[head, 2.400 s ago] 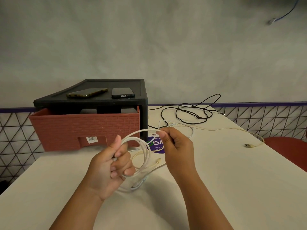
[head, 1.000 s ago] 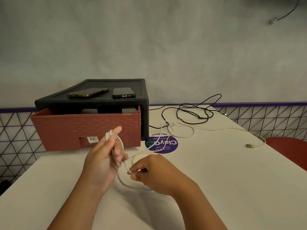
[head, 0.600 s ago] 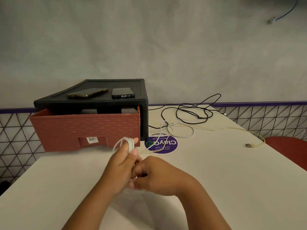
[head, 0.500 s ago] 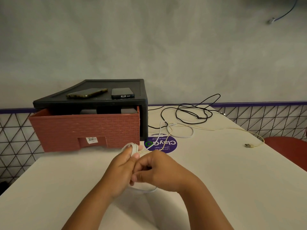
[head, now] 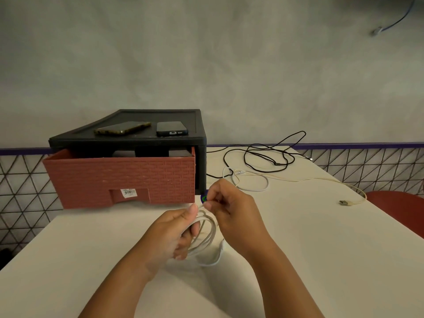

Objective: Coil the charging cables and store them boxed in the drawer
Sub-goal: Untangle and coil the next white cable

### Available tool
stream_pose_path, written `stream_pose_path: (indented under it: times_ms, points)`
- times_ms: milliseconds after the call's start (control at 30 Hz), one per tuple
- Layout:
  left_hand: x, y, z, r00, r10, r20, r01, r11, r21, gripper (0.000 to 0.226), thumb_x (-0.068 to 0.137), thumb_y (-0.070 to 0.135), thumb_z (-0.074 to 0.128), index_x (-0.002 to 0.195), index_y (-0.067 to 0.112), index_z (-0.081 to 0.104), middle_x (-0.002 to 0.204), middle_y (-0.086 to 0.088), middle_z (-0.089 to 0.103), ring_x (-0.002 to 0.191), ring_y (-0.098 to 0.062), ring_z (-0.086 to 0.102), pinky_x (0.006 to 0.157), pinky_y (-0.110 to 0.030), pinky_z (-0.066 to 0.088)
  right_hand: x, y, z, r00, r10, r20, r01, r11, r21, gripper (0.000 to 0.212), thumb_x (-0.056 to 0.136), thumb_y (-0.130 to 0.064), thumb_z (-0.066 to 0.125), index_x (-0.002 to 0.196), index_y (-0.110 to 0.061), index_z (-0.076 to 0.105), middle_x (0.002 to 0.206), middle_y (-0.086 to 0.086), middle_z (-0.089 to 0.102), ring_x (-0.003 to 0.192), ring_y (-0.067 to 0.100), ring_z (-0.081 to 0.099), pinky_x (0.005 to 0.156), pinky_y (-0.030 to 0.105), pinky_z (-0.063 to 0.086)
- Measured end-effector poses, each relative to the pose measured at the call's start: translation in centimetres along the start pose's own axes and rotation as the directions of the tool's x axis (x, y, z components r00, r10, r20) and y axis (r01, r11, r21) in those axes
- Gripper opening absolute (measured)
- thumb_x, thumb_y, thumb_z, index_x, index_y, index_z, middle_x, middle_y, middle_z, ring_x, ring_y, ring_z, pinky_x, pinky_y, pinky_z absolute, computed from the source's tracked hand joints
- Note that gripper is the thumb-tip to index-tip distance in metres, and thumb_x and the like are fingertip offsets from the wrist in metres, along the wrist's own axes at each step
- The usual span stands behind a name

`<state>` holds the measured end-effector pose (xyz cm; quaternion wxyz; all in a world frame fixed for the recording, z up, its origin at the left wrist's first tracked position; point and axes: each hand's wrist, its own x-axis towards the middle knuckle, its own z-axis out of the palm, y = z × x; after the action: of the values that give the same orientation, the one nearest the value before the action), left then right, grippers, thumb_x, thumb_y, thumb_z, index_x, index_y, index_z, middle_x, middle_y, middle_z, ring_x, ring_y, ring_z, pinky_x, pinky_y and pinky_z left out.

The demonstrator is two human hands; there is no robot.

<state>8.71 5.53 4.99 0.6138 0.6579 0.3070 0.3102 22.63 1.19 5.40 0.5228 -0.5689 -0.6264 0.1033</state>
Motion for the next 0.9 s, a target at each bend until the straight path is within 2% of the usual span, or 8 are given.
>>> stream_pose_path:
  times_ms: [100, 233, 333, 433, 533, 600, 733, 900]
  points:
    - [-0.1, 0.0, 0.0, 1.0, -0.005, 0.016, 0.006, 0.998, -0.058, 0.042, 0.078, 0.044, 0.045, 0.065, 0.004, 0.045, 0.041, 0.001, 0.02, 0.035, -0.01, 0.016, 0.045, -0.024, 0.021, 0.1, 0.6, 0.3, 0.991, -0.127, -0.042, 0.12, 0.981, -0.15, 0.018, 0.076, -0.011, 0.037, 0.074, -0.024, 0.05, 0.066, -0.007, 0.053, 0.065, 0.014, 0.047, 0.059, 0.035, 0.044]
    - [-0.1, 0.1, -0.1, 1.0, -0.004, 0.022, 0.007, 0.99, -0.141, 0.04, 0.08, 0.041, 0.043, 0.064, 0.005, 0.043, 0.042, 0.002, 0.018, 0.031, -0.007, 0.016, 0.043, -0.023, 0.021, 0.3, 1.5, 0.8, 0.979, -0.197, -0.05, 0.18, 0.955, -0.234, 0.031, 0.073, -0.006, 0.042, 0.072, -0.02, 0.069, 0.079, -0.01, 0.064, 0.078, 0.007, 0.049, 0.071, 0.021, 0.041]
    - [0.1, 0.0, -0.6, 1.0, 0.006, 0.028, 0.001, 0.963, -0.268, 0.041, 0.081, 0.041, 0.044, 0.059, 0.008, 0.045, 0.039, 0.002, 0.02, 0.029, -0.006, 0.015, 0.041, -0.02, 0.021, 0.2, 1.1, 0.7, 0.998, -0.019, 0.061, 0.02, 1.0, -0.022, 0.041, 0.073, -0.013, 0.039, 0.094, -0.02, 0.073, 0.107, -0.016, 0.063, 0.106, -0.007, 0.045, 0.093, 0.009, 0.031]
    - [0.2, 0.0, -1.2, 0.997, 0.007, 0.08, 0.025, 0.919, -0.394, 0.049, 0.077, 0.052, 0.061, 0.051, 0.013, 0.05, 0.036, 0.004, 0.023, 0.027, -0.005, 0.017, 0.038, -0.017, 0.025, 0.1, 0.6, 0.8, 0.982, 0.066, 0.179, -0.109, 0.964, 0.241, 0.041, 0.071, -0.021, 0.04, 0.1, -0.03, 0.068, 0.119, -0.018, 0.059, 0.12, -0.001, 0.046, 0.103, 0.017, 0.032]
    - [0.2, 0.1, -1.6, 0.989, 0.035, 0.145, 0.039, 0.88, -0.474, 0.052, 0.055, 0.056, 0.081, 0.052, 0.014, 0.051, 0.034, 0.006, 0.026, 0.025, -0.004, 0.02, 0.035, -0.018, 0.03, -0.1, 0.1, 0.7, 0.958, 0.1, 0.269, -0.22, 0.859, 0.462, 0.04, 0.075, -0.033, 0.049, 0.108, -0.02, 0.066, 0.116, -0.017, 0.061, 0.111, -0.008, 0.053, 0.092, 0.007, 0.038]
    - [0.2, 0.1, -1.5, 0.994, 0.024, 0.103, 0.029, 0.872, -0.489, 0.051, 0.068, 0.055, 0.072, 0.051, 0.013, 0.048, 0.034, 0.006, 0.025, 0.025, -0.004, 0.019, 0.035, -0.017, 0.029, -0.2, 0.1, 0.6, 0.941, 0.099, 0.324, -0.253, 0.842, 0.476, 0.044, 0.08, -0.041, 0.051, 0.113, -0.016, 0.065, 0.113, -0.01, 0.066, 0.107, -0.002, 0.058, 0.089, 0.009, 0.042]
    - [0.4, 0.1, -0.9, 0.999, 0.0, -0.05, -0.023, 0.885, -0.466, 0.046, 0.082, 0.045, 0.043, 0.051, 0.012, 0.043, 0.035, 0.005, 0.02, 0.025, -0.005, 0.016, 0.036, -0.017, 0.025, -0.1, 0.0, 1.5, 0.954, 0.138, 0.267, -0.212, 0.938, 0.273, 0.013, 0.091, -0.02, 0.056, 0.1, -0.02, 0.066, 0.085, -0.012, 0.064, 0.08, 0.001, 0.058, 0.079, 0.022, 0.046]
    - [0.6, 0.0, -0.3, 0.993, -0.018, -0.12, -0.036, 0.897, -0.44, 0.045, 0.08, 0.047, 0.044, 0.055, 0.01, 0.041, 0.037, 0.003, 0.02, 0.026, -0.005, 0.016, 0.037, -0.016, 0.023, 0.0, 0.2, 2.4, 0.984, 0.154, 0.09, -0.159, 0.986, 0.058, 0.02, 0.089, -0.006, 0.051, 0.091, -0.018, 0.067, 0.074, -0.008, 0.059, 0.073, 0.014, 0.058, 0.075, 0.037, 0.05]
